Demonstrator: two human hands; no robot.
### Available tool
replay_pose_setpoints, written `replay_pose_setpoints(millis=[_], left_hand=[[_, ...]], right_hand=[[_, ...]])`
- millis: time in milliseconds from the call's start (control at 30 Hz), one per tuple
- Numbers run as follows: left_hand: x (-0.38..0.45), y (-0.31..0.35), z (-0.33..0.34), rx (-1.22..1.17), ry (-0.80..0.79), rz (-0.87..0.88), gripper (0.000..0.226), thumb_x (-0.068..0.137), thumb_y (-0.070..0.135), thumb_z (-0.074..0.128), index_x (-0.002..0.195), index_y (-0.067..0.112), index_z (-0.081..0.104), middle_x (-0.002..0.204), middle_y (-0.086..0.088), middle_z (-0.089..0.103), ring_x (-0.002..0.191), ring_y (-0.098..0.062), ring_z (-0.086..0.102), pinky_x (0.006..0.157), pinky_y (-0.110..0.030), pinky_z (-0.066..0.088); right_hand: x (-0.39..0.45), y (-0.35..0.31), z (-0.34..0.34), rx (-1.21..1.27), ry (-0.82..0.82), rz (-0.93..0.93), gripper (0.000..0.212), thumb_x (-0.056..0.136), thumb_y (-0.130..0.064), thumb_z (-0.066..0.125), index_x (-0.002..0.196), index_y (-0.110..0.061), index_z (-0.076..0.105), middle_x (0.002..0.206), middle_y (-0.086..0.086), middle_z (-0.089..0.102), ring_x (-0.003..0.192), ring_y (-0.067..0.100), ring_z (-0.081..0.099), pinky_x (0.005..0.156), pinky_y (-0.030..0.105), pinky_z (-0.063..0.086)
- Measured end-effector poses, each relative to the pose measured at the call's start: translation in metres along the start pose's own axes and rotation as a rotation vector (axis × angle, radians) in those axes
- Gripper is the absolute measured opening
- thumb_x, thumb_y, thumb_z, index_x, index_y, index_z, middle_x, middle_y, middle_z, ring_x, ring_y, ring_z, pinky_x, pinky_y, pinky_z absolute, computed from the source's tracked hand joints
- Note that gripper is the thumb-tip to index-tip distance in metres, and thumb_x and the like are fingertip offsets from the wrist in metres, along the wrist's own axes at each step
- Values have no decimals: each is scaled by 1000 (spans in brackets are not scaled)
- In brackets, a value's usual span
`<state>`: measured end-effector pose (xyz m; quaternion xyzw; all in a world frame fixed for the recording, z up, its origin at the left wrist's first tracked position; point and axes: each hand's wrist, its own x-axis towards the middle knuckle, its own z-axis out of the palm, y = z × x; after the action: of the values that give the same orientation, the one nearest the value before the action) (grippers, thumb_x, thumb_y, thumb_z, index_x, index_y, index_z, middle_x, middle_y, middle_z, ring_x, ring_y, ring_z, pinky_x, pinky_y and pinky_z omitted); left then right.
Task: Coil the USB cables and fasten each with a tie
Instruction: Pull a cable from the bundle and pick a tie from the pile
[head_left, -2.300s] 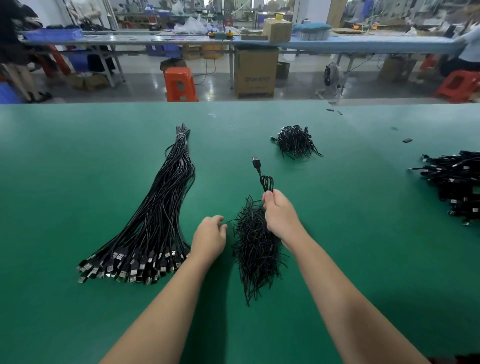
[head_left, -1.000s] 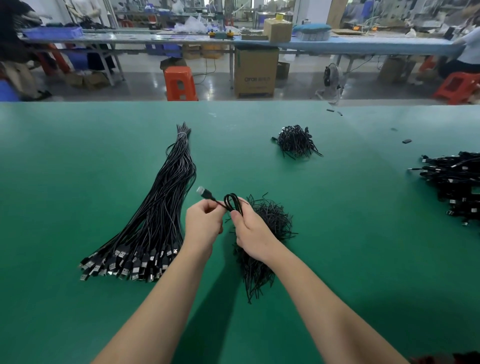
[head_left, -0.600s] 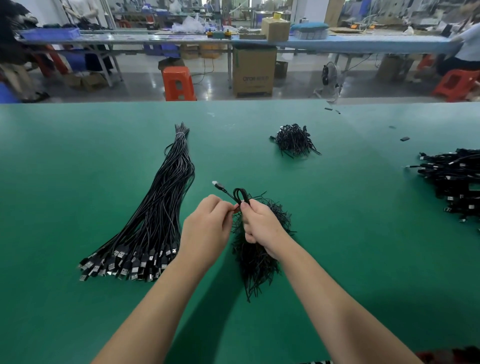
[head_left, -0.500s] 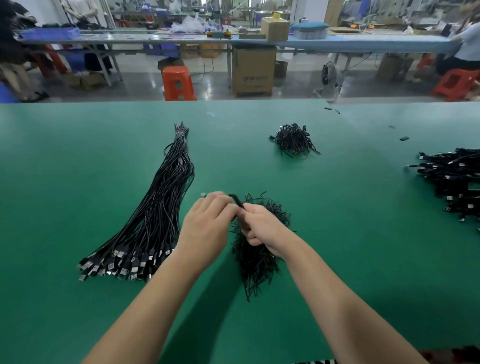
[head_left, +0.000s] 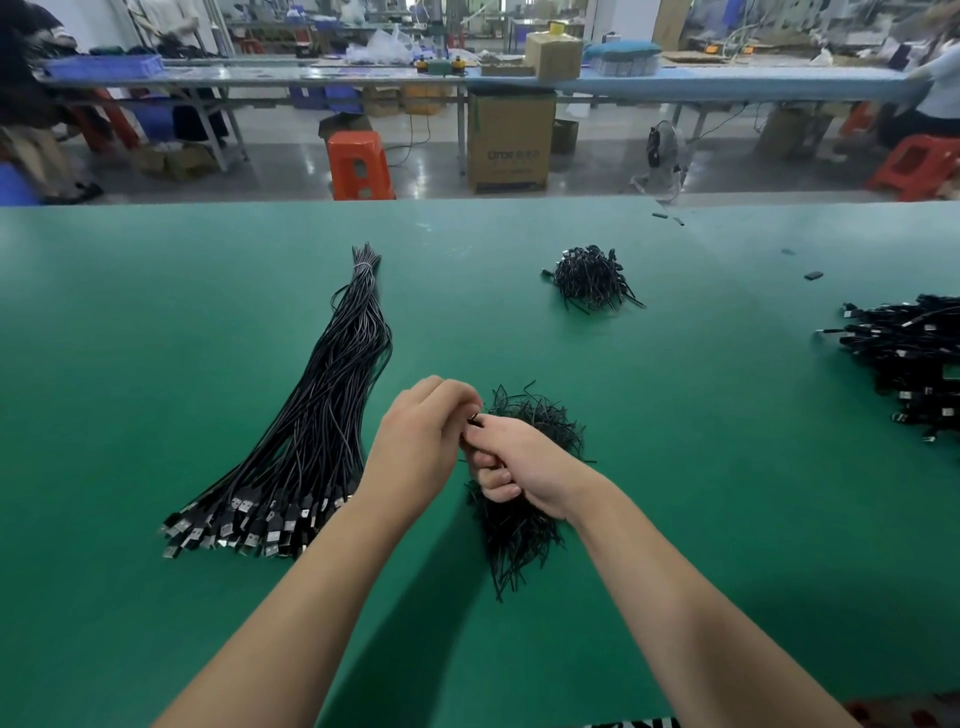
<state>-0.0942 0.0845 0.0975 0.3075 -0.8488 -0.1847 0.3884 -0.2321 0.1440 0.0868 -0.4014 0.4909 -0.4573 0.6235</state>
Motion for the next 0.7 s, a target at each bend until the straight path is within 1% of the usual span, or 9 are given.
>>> replay_pose_setpoints(millis=[67,167,233,300,367,433,567,633,700], left_hand=[[0,-1,3,-8,20,-46,8,97,7,59,94,9,66,88,0,61,78,-28,58,73,-46,50],[-1,2,6,0,73,-94,8,97,8,59,96,11,67,90,0,62,81,-27,59,73,-44,51],[0,5,8,-1,97,-125,8,97,9,59,95,11,67,90,2,62,82,-22,59,75,-39,49],[1,8,8,-11,107,-164,9,97,9,59,95,12,67,89,5,60,82,-15,57,75,-27,45],[1,11,9,-44,115,-220,10,96,8,59,93,14,66,88,5,61,82,-12,55,73,-12,39],[0,13,9,-98,108,-307,12,96,8,59,91,17,65,88,5,63,82,-10,56,73,-7,38],[2,5,6,-196,-30,-489,16,95,14,62,83,23,66,76,12,66,69,4,57,62,-9,38],[5,0,1,-256,-110,-560,12,93,17,66,82,21,69,74,9,69,64,3,57,59,-10,40],[7,-3,-3,-305,-130,-613,5,88,20,73,84,18,70,78,4,71,69,-6,60,62,-15,44]], right_hand=[[1,1,2,-143,43,-63,20,109,-27,40,92,-16,39,62,-10,30,48,6,19,42,18,17],[1,1,3,-401,164,-151,21,109,-25,40,103,-8,51,51,-19,40,44,2,32,44,15,27],[1,2,6,-533,254,-241,22,107,-24,43,89,-18,54,52,-20,45,48,1,39,50,15,31],[1,5,7,-645,340,-335,32,105,-22,45,73,-18,43,58,-13,40,54,6,33,52,23,28],[2,8,7,-736,392,-407,35,104,-20,46,70,-15,37,61,-5,38,57,9,31,55,28,27],[1,10,7,-811,417,-463,39,103,-20,46,67,-22,33,60,-7,36,56,10,33,55,27,28],[-2,13,4,-1062,426,-504,39,102,-21,47,68,-27,30,62,-10,36,57,12,36,58,29,25],[-4,15,2,-1162,425,-519,31,101,-21,48,73,-21,36,64,-9,39,59,17,39,60,33,30],[-6,15,2,-1238,432,-549,27,101,-20,50,76,-20,39,66,-7,42,60,22,43,59,38,37]])
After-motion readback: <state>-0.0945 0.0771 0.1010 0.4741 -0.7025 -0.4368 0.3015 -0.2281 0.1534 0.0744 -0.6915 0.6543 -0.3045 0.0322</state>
